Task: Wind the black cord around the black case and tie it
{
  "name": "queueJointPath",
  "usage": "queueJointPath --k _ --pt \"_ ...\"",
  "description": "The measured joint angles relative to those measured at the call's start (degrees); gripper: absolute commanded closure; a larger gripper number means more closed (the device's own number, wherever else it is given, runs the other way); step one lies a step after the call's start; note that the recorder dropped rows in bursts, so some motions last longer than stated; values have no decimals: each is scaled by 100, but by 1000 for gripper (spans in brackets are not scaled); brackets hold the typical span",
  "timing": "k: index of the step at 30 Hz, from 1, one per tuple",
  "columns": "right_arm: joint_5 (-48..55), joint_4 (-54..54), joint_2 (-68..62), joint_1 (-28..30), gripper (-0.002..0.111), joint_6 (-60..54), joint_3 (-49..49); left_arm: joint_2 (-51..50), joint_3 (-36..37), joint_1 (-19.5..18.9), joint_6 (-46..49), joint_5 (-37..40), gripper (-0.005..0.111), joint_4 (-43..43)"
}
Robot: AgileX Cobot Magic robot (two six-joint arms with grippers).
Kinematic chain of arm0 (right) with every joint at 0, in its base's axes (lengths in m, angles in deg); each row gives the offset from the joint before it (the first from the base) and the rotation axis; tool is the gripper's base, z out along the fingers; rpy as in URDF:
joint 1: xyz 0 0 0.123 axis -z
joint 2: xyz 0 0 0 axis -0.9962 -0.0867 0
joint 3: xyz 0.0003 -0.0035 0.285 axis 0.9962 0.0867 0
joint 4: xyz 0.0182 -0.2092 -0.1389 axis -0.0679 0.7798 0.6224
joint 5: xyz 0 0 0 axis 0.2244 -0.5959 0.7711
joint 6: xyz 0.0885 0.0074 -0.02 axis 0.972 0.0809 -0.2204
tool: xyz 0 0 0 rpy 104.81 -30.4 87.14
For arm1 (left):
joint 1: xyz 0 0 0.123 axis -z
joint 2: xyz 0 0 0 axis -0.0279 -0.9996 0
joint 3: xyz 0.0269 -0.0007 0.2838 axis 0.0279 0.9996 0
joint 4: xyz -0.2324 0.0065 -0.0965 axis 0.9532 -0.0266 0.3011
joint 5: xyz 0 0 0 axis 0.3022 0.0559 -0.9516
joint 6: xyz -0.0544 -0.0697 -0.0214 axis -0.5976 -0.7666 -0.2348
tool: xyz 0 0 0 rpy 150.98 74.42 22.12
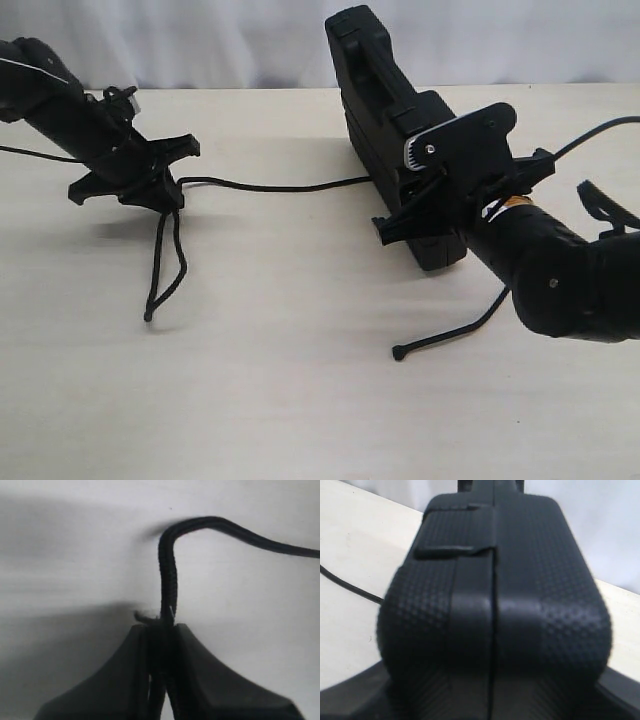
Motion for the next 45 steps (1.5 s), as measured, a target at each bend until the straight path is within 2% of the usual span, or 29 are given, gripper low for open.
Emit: queueJointPath --k 2,6,9,11,18,23,27,32,38,41,45 --pt "0 0 0 0 104 0 0 0 0 12 188 40 94 265" --pt "0 0 0 0 104 0 0 0 0 223 627 -15 68 421" --pt "0 0 0 0 104 0 0 0 0 484 775 -166 55 469" --pt "23 0 0 0 104 0 -6 0 0 602 808 -254 51 479" --pt "56 0 0 0 104 0 -13 11 0 642 1279 -452 50 406" --pt "66 0 0 0 104 -11 -13 364 0 509 2097 -453 50 -186" --pt "66 0 0 0 104 -11 -13 895 9 460 3150 -331 50 -716" --pt "66 0 0 0 104 -11 -13 1435 9 471 5224 185 50 -904" --pt "66 0 0 0 104 -11 -13 1398 9 789 7528 650 50 -970" --pt "66 0 0 0 104 -11 -13 1199 9 1063 7934 560 50 -1269" --pt "79 0 0 0 104 -11 -20 915 9 1270 8065 202 50 -2189"
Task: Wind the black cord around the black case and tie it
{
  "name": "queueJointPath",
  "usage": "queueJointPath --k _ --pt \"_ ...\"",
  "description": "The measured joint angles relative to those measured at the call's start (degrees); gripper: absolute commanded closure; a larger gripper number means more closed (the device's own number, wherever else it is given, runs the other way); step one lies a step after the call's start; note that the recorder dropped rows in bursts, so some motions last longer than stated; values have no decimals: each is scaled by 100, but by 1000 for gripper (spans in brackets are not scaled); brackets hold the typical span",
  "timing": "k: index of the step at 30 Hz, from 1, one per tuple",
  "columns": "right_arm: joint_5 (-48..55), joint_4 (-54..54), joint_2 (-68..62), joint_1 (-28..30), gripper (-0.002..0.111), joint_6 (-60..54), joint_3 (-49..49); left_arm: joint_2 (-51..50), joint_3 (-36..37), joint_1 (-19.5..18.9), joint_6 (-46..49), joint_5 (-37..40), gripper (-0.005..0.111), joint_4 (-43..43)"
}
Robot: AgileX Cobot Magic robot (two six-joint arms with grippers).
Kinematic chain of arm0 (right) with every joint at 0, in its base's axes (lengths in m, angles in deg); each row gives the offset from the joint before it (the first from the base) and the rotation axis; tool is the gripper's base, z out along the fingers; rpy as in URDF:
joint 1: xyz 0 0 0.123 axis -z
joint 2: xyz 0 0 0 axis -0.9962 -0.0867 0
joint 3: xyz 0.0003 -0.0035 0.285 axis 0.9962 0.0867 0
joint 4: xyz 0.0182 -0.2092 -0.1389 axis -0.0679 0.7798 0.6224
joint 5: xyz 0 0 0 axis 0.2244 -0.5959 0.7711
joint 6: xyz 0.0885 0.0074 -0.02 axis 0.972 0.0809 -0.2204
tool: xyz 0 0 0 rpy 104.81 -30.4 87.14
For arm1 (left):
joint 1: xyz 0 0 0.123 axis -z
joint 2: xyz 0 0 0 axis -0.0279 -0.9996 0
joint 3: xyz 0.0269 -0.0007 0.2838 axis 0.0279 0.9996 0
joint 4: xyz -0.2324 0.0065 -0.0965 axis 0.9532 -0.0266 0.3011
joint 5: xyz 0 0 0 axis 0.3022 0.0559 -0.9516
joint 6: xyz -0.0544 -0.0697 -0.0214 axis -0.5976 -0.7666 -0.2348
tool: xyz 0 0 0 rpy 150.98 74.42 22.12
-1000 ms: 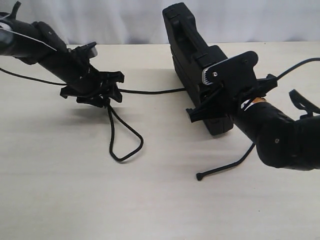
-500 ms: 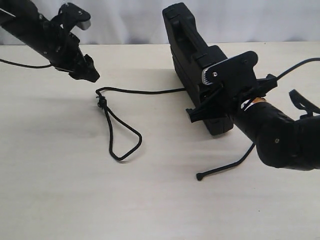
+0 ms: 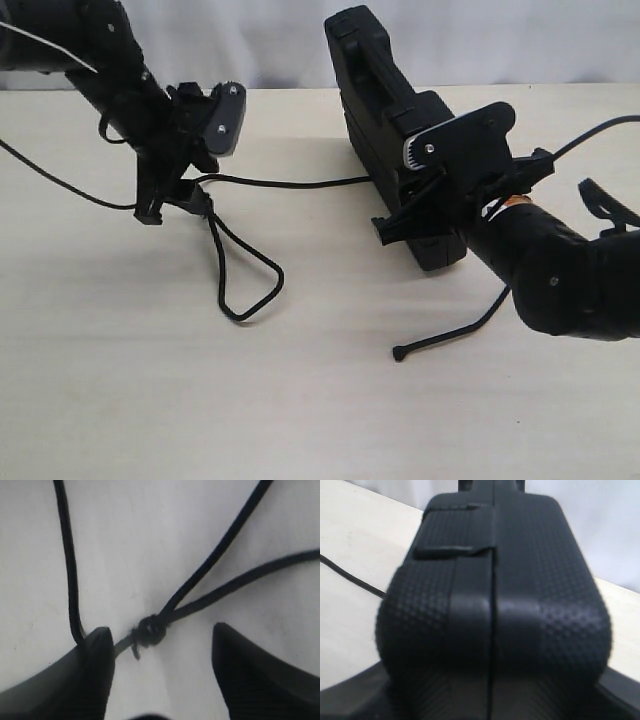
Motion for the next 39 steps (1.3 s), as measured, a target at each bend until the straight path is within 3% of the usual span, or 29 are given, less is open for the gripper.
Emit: queueJointPath --k 7,12,17,20,28,39 --pt "8 0 10 0 104 -10 0 -283 0 23 24 -444 50 -1285" --pt "8 0 10 0 104 -10 0 -286 0 117 34 -810 50 -1246" --pt "13 0 10 0 104 -10 0 -296 0 528 82 -850 50 -1391" --pt "37 0 10 0 104 -10 0 -357 0 551 107 -765 50 -1874" --pt "51 0 10 0 104 -10 -14 -757 0 540 123 -763 52 -1983" --pt "51 0 10 0 104 -10 -14 -859 0 540 123 -658 103 -1983"
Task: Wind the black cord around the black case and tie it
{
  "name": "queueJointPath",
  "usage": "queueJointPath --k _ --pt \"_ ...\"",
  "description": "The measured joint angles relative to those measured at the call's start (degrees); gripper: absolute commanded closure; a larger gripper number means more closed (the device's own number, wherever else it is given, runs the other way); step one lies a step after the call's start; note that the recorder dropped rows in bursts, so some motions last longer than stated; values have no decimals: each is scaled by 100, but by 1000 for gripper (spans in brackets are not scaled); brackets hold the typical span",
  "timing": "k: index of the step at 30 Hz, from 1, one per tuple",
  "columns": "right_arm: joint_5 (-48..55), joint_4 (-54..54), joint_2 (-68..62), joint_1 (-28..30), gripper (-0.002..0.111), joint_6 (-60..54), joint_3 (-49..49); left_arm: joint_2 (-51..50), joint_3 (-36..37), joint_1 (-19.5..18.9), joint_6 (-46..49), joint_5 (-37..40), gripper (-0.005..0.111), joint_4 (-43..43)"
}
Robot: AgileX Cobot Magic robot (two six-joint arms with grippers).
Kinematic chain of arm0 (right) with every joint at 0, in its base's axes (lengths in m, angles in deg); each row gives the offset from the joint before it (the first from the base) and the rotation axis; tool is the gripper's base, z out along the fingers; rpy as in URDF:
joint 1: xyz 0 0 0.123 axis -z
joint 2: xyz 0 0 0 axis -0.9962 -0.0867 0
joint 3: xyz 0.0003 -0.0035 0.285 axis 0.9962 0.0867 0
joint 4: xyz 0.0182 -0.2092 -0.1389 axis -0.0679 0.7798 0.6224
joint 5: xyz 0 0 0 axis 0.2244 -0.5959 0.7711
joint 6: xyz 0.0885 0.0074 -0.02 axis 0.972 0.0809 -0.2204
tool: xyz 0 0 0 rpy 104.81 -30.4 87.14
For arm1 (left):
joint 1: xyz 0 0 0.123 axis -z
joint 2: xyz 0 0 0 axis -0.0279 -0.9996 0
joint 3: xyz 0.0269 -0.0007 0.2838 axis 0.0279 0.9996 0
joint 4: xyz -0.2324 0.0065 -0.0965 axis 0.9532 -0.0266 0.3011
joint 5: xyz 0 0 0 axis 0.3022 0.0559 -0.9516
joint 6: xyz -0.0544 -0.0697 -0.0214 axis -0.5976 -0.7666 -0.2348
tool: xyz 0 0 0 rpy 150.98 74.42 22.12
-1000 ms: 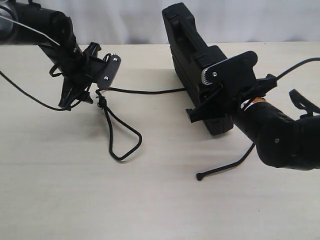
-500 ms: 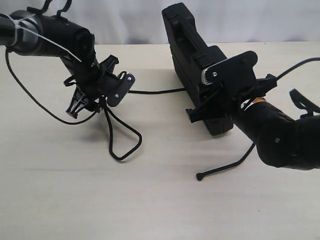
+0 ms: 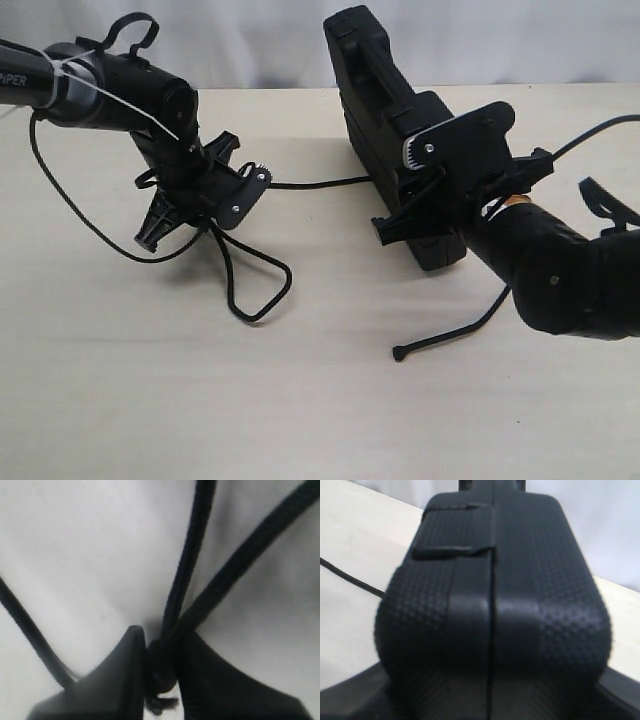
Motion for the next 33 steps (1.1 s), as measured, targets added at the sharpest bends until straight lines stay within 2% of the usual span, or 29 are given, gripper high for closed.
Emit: queueJointPath --k 1,4,12,24,28,33 --pt "0 0 0 0 104 0 0 0 0 0 -74 124 107 15" --pt "0 0 0 0 104 0 0 0 0 0 -540 434 107 -1" --pt "0 0 0 0 104 0 0 429 0 -151 -2028 657 107 169" --pt "0 0 0 0 104 0 0 1440 0 -732 -2283 446 107 2716" --pt "0 0 0 0 104 0 0 1463 0 -756 -2322 422 107 3258" --pt "0 0 0 0 104 0 0 1463 0 -593 -2550 450 107 3418"
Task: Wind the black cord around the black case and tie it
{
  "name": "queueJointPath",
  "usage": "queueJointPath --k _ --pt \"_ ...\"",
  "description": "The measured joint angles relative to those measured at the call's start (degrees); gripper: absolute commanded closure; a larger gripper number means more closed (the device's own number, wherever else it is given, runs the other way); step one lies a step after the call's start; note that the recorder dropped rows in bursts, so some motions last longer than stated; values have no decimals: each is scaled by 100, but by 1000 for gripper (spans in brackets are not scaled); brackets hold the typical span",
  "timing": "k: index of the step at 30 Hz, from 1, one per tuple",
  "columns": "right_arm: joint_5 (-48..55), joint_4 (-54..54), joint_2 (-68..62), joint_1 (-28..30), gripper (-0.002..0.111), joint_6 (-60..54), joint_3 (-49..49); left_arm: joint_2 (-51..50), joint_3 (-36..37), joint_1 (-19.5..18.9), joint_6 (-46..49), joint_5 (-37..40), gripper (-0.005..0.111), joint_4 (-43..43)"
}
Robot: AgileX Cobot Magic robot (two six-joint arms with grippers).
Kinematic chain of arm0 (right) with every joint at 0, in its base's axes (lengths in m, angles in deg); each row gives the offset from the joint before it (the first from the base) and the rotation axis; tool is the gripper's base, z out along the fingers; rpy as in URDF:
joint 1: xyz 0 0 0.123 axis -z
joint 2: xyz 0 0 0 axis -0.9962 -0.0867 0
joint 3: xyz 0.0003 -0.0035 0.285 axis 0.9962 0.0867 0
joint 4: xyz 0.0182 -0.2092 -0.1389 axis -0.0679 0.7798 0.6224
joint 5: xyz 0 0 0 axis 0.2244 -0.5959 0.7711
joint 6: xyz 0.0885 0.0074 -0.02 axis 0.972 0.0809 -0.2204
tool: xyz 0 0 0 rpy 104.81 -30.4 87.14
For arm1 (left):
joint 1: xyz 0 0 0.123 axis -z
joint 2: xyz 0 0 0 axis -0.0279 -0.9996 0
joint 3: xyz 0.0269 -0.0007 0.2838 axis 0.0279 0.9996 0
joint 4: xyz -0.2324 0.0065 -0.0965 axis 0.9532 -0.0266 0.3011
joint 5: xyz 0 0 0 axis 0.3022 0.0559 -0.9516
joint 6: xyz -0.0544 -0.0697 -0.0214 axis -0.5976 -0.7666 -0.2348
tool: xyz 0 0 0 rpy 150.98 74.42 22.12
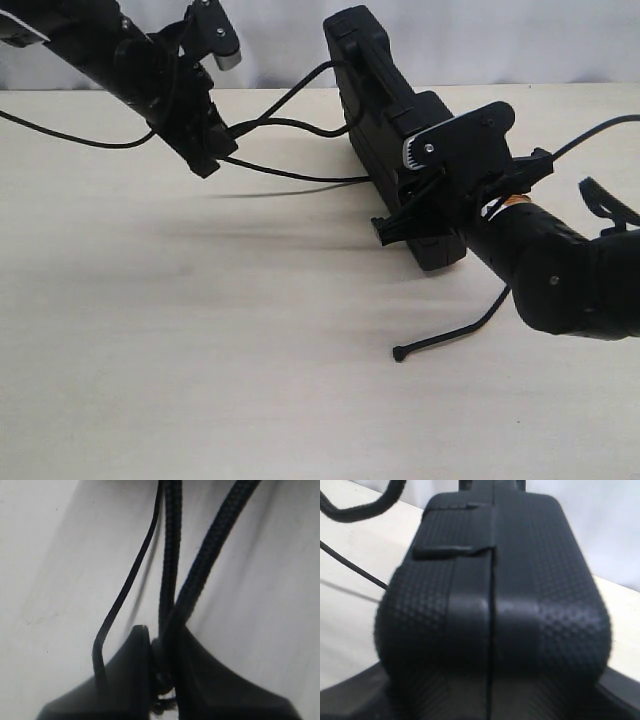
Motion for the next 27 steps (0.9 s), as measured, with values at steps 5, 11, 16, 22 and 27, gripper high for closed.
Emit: queueJointPath --k 5,11,16,22,27 --pt "22 0 0 0 104 0 0 0 0 105 -582 -99 107 -39" --pt "46 0 11 0 104 0 -5 -78 -310 105 -1556 549 107 -779" --pt "46 0 11 0 104 0 -5 -276 -830 118 -2026 1579 107 -799" --pt "57 0 11 0 104 0 -5 -453 -1437 459 -2704 2262 107 -1011" --pt "88 0 11 0 104 0 -14 -657 -1778 799 -3362 2464 107 -1693"
